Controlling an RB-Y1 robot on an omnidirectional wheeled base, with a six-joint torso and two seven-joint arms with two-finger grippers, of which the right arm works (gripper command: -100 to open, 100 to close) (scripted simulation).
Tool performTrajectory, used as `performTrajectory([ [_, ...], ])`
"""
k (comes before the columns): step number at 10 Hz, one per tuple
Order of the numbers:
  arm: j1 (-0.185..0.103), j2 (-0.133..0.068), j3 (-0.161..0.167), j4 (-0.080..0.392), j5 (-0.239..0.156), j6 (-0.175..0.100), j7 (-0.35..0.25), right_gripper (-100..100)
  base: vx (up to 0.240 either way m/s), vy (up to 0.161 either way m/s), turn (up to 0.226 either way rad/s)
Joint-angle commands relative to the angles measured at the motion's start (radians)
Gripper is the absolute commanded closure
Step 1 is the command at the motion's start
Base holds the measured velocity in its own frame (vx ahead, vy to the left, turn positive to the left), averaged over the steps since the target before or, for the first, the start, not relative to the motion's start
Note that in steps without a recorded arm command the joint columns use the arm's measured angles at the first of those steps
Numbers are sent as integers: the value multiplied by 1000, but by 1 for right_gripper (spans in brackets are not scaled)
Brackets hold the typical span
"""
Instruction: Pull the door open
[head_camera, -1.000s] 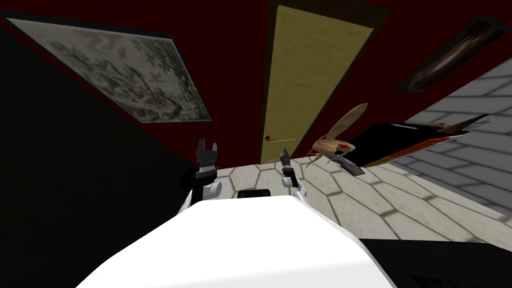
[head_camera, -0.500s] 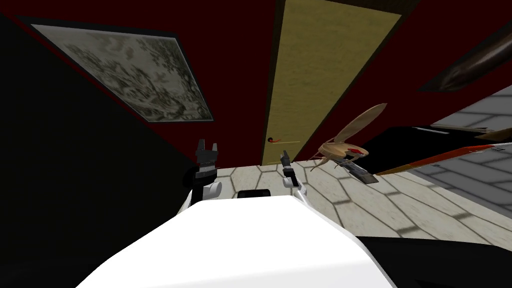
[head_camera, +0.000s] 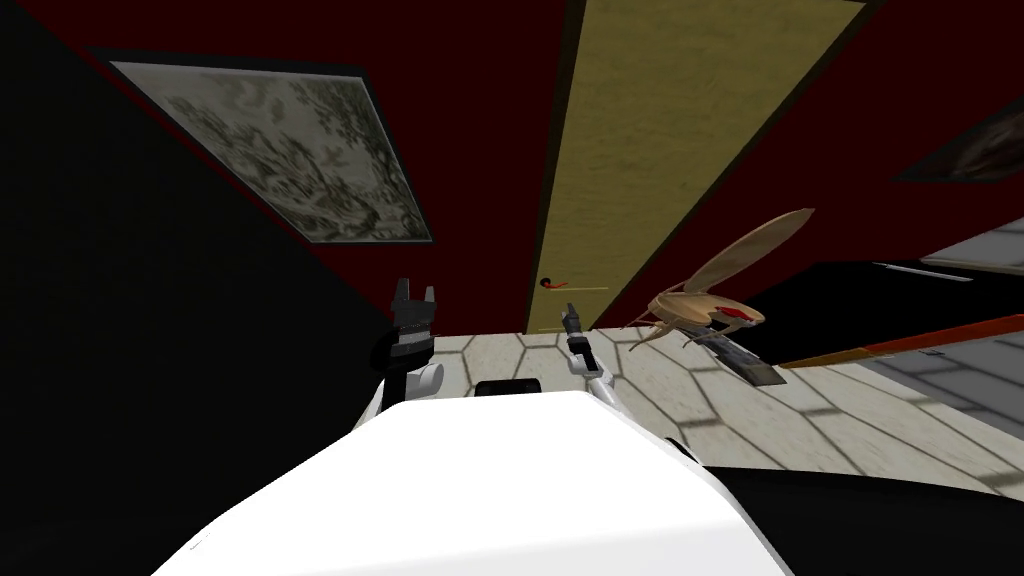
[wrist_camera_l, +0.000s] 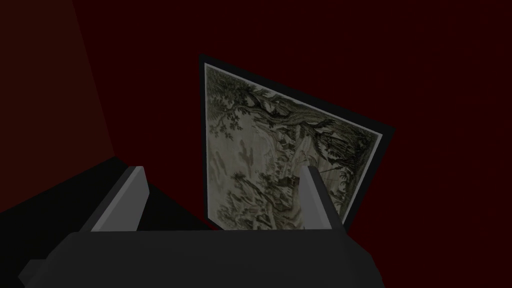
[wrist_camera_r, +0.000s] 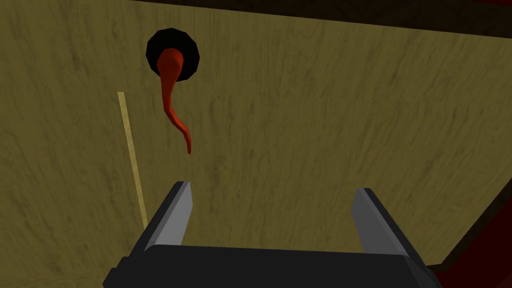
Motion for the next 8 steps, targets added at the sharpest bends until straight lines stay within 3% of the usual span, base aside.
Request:
performTrajectory([
  [1, -19, -12, 0, 50, -4, -2, -9, -100, 85, -37, 155],
  [4, -44, -27, 0, 130, -9, -5, -20, -100, 70, -33, 79],
  [5, -44, -27, 0, 130, -9, -5, -20, -100, 42, -15, 41],
  [8, -78, -46, 0, 220, -16, -9, -34, -100, 59, -26, 101],
])
